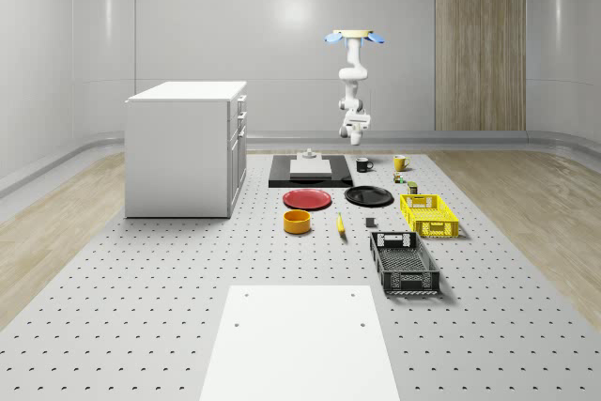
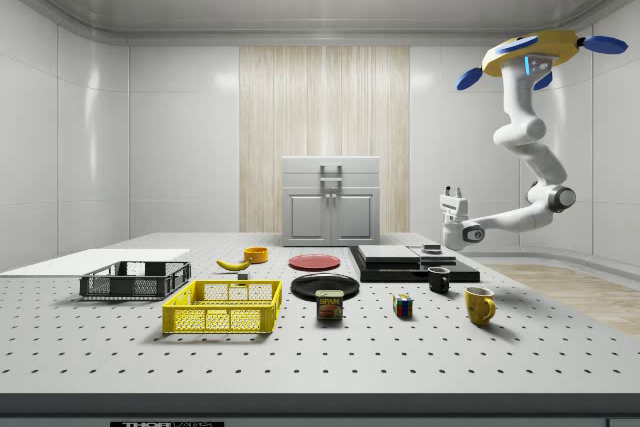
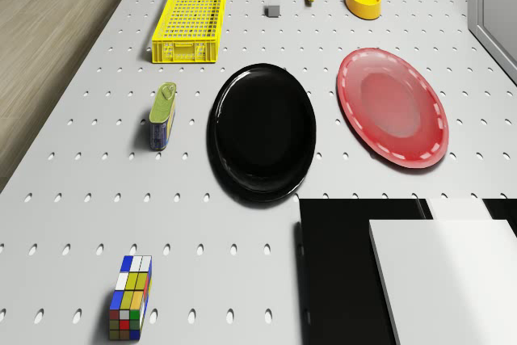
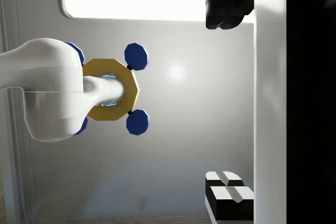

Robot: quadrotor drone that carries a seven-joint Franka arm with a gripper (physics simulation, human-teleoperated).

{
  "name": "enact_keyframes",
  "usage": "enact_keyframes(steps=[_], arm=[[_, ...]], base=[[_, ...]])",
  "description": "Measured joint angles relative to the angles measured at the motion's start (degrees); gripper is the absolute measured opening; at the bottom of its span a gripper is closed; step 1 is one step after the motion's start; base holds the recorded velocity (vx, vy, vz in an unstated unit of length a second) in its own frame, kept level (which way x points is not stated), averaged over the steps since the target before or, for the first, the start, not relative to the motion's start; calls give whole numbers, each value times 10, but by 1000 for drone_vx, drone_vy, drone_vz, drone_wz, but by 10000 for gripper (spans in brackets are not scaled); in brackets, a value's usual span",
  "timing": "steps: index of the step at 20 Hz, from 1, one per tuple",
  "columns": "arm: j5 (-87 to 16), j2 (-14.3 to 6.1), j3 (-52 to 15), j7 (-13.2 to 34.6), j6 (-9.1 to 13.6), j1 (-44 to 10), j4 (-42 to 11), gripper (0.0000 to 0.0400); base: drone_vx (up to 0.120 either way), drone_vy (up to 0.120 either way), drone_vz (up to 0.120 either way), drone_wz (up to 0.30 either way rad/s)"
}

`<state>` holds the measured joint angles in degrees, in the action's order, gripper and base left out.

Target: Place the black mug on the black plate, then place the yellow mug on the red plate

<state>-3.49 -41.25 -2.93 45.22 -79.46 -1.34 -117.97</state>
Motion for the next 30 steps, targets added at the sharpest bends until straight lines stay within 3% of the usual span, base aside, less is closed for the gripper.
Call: enact_keyframes(steps=[7,12,15,19,21,24,30], arm=[[-83,-4,-59,11,-4,-18,-11,400],[-232,-14,-162,34,-12,-52,-50,400],[-381,-28,-259,63,-19,-88,-112,400],[-634,-59,-405,134,-22,-163,-252,400],[-761,-76,-469,184,-10,-215,-325,400],[-913,-99,-546,260,25,-308,-404,400],[-1061,-141,-634,368,97,-463,-466,400]], base=[[0,0,0,0],[0,0,-120,0],[27,0,-120,0],[120,0,-120,0],[120,0,-120,0],[120,0,-120,0],[0,0,-120,0]])
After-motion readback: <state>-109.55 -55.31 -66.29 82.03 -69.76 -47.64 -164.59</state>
